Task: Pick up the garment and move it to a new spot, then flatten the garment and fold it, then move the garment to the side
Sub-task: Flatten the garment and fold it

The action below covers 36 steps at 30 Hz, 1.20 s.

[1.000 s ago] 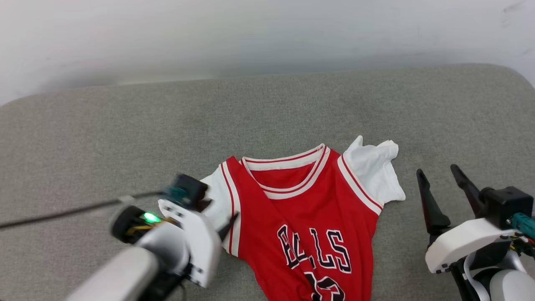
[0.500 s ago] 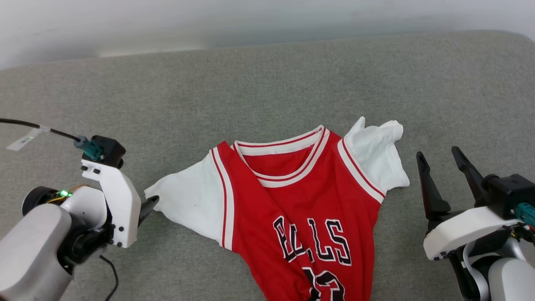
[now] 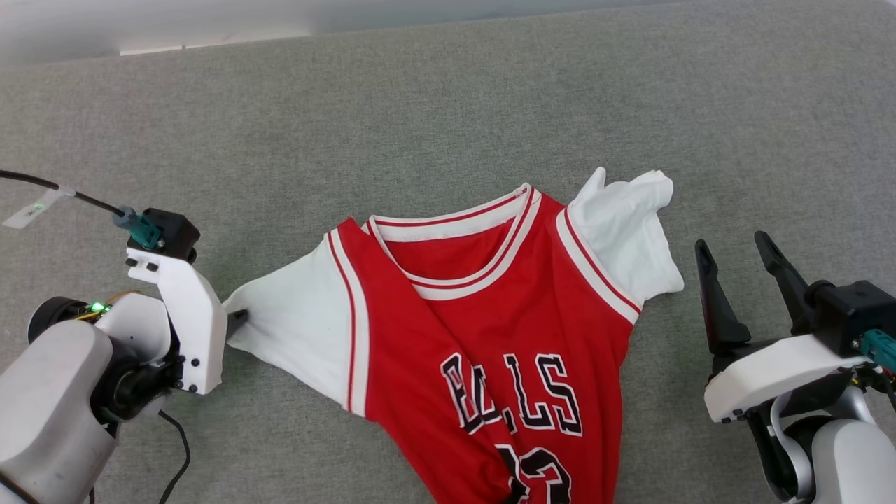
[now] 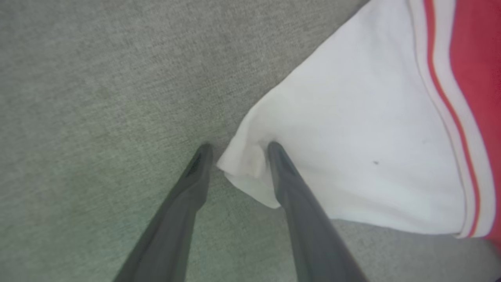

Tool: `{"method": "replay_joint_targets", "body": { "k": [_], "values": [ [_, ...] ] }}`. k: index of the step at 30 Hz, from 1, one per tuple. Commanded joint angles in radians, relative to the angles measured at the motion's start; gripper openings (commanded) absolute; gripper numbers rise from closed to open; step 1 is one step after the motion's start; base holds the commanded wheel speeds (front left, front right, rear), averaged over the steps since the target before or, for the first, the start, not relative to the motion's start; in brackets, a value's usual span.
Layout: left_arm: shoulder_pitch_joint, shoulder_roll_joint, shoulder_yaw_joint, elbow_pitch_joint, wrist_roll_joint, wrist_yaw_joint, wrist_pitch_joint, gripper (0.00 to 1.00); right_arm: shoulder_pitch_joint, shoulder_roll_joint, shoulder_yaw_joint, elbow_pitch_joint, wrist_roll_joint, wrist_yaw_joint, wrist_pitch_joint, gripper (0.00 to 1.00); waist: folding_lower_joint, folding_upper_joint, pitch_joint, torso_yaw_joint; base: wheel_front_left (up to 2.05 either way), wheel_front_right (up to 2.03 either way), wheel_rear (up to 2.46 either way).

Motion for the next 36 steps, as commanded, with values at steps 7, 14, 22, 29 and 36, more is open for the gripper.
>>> {"method": "replay_joint_targets", "body": {
  "k": [7,14,22,29,36],
  "values": [
    [0.04,0.005,0.021,-0.012,0.035,0.022,-0.124,0.0,-0.026,-0.042,0.005,0.007,-0.004,0.0,0.058,1.0,0.0,-0.0001,-0.038,0.008,0.0,0.0,0.0],
    [0.088,0.059,0.077,-0.165,0.078,0.083,-0.25,0.0,-0.075,-0.18,0.069,-0.015,0.082,0.0,0.338,1.0,0.0,-0.0001,-0.079,0.052,0.0,0.0,0.0],
    [0.152,0.124,0.123,-0.416,0.098,0.154,-0.29,0.0,-0.248,-0.29,0.095,-0.003,0.23,0.0,0.729,1.0,0.0,-0.0001,-0.062,0.119,0.0,0.0,0.0],
    [0.164,0.126,0.119,-0.58,0.123,0.182,-0.302,0.0,-0.418,-0.309,0.077,0.159,0.221,0.0,0.908,1.0,0.0,-0.0001,-0.012,0.184,0.0,0.0,0.0],
    [0.124,0.101,0.093,-0.643,0.146,0.169,-0.302,0.0,-0.484,-0.32,0.109,0.327,0.169,0.0,0.914,1.0,0.0,-0.0001,0.036,0.244,0.0,0.0,0.0]
  ]
}}
